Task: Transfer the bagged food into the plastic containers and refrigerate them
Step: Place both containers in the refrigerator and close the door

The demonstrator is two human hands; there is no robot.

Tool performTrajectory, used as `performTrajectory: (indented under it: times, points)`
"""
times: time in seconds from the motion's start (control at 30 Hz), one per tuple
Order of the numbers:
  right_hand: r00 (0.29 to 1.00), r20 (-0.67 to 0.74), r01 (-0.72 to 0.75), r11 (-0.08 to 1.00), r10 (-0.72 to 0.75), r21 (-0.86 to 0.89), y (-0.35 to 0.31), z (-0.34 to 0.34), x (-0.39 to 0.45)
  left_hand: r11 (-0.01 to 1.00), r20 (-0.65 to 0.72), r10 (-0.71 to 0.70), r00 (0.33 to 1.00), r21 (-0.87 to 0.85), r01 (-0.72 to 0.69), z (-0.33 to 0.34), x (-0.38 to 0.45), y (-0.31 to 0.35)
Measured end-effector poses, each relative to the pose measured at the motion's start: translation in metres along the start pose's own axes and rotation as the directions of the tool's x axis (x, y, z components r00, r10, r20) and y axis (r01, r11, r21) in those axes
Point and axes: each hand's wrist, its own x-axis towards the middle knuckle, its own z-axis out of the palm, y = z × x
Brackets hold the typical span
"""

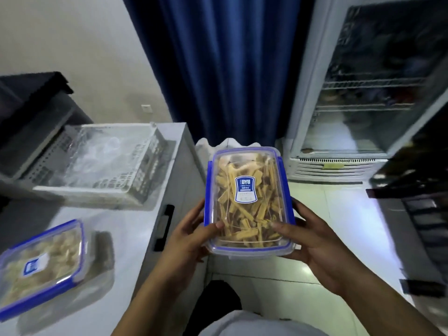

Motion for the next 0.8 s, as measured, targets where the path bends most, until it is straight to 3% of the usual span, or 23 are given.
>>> performTrajectory:
  times: [0.2, 0.4, 0.5, 0.67, 0.73, 0.8]
  points:
    - [0.958, -0.278, 0.096, 0.994, -0.075, 0.06, -0.04, -0.031, 0.059, 0.991, 0.261, -0.054, 0.964, 0.135, 0.019, 0.034, 0.119, 0.05]
    - [0.861, -0.508, 0.148, 0.969, -0.029, 0.196, -0.082, -0.051, 0.103, 0.948, 0.514, -0.151, 0.844, 0.317, -0.023, 0.08, 0.235, 0.118]
    - [0.797, -0.604, 0.188, 0.945, 0.014, 0.269, -0.093, -0.06, 0.116, 0.899, 0.563, -0.174, 0.808, 0.425, -0.103, 0.106, 0.29, 0.151]
    - [0.689, -0.724, 0.283, 0.909, 0.029, 0.306, -0.115, -0.083, 0.133, 0.752, 0.572, -0.036, 0.819, 0.555, -0.355, 0.178, 0.407, 0.195]
    - [0.653, -0.757, 0.33, 0.892, 0.022, 0.31, -0.126, -0.095, 0.137, 0.635, 0.579, 0.068, 0.812, 0.603, -0.484, 0.214, 0.456, 0.21]
    - [0.618, -0.786, 0.371, 0.873, 0.022, 0.317, -0.138, -0.11, 0.142, 0.453, 0.576, 0.162, 0.801, 0.678, -0.579, 0.255, 0.494, 0.226]
